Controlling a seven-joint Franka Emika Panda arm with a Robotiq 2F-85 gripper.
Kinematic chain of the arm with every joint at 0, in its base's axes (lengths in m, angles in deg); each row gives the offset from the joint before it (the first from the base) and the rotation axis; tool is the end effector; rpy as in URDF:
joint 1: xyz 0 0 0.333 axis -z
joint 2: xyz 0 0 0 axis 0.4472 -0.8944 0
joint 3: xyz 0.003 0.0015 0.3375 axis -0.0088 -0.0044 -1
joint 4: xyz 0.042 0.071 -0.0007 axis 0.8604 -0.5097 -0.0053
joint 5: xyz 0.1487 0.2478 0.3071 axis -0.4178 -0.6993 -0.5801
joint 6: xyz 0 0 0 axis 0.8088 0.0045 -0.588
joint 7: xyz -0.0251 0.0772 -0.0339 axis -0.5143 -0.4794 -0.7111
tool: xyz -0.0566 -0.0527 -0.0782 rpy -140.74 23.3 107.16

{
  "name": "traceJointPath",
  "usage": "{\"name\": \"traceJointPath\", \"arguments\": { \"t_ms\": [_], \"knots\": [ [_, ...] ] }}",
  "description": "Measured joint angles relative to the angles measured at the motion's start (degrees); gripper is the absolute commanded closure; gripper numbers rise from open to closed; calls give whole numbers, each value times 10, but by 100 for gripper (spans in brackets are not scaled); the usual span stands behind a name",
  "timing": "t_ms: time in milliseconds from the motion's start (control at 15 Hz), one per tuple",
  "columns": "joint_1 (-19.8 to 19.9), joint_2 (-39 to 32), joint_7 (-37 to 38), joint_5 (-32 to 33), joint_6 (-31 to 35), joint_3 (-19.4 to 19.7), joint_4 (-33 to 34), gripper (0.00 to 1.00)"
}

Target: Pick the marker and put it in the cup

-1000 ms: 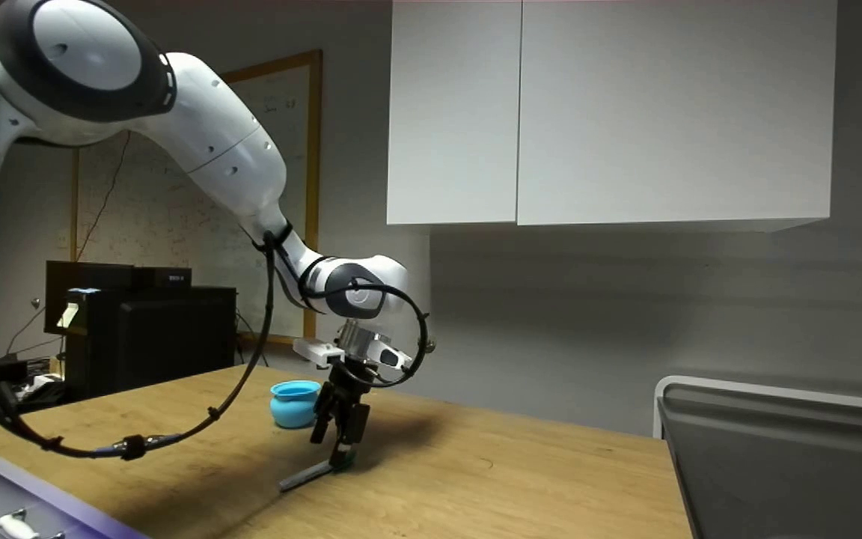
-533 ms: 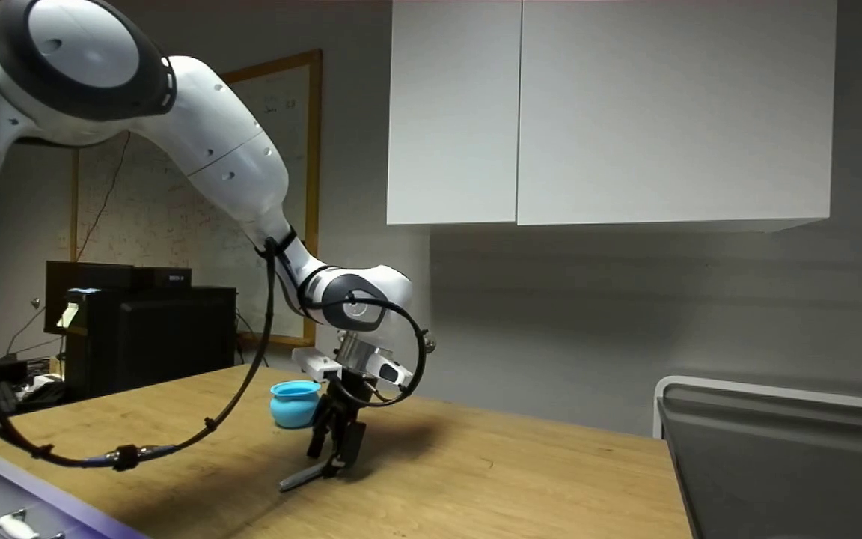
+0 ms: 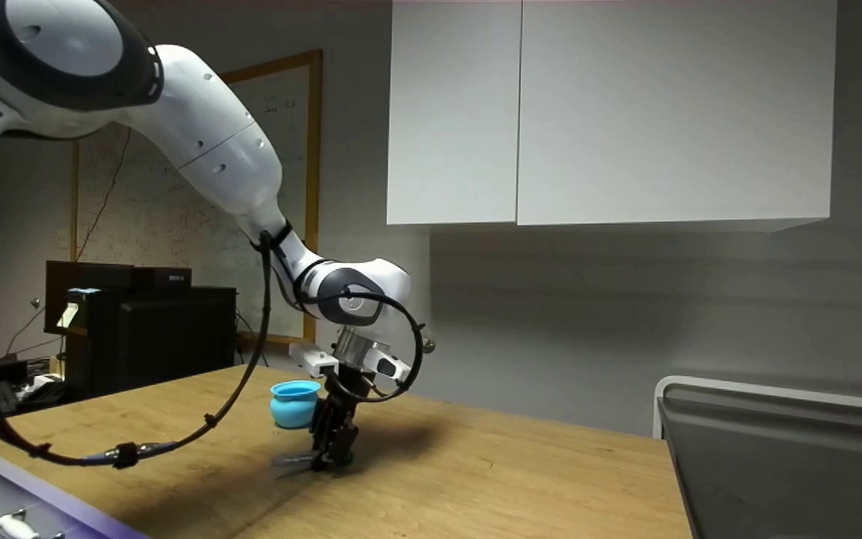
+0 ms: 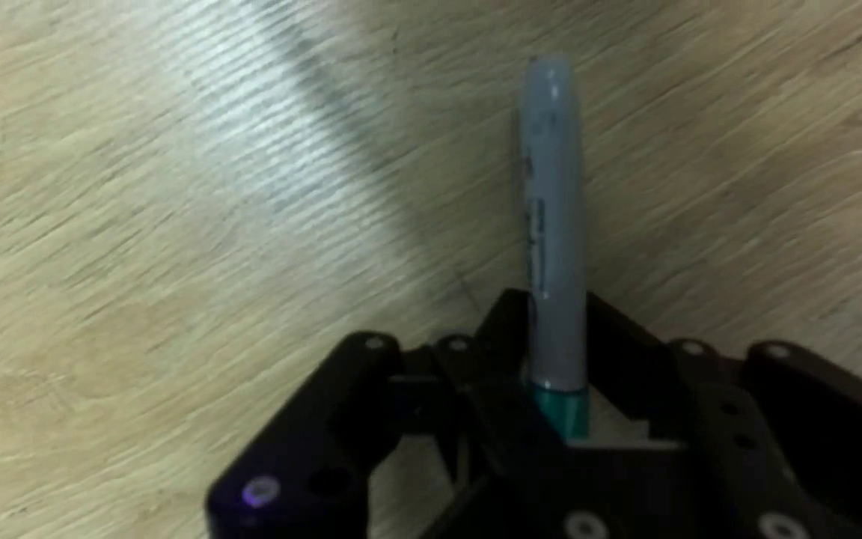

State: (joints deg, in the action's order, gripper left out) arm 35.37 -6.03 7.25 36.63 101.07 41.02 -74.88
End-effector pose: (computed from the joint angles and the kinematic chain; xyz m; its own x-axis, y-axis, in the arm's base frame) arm 0.4978 -0.1428 0.2900 0.8133 -0.4767 -0.3336 -0.5198 -0.8529 -0.0486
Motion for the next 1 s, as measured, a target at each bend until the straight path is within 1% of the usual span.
{"name": "traceJointPath", "arguments": {
  "t_ms": [67,133,533,800,1000],
  "knots": [
    [0,4,0,0,0,0,-2,99],
    [0,7,0,0,0,0,-5,96],
    [-10,42,18,8,3,-3,-15,96],
    [-27,95,62,15,15,-17,-13,96],
    [-42,145,93,14,36,-37,-4,96]
  ]
}}
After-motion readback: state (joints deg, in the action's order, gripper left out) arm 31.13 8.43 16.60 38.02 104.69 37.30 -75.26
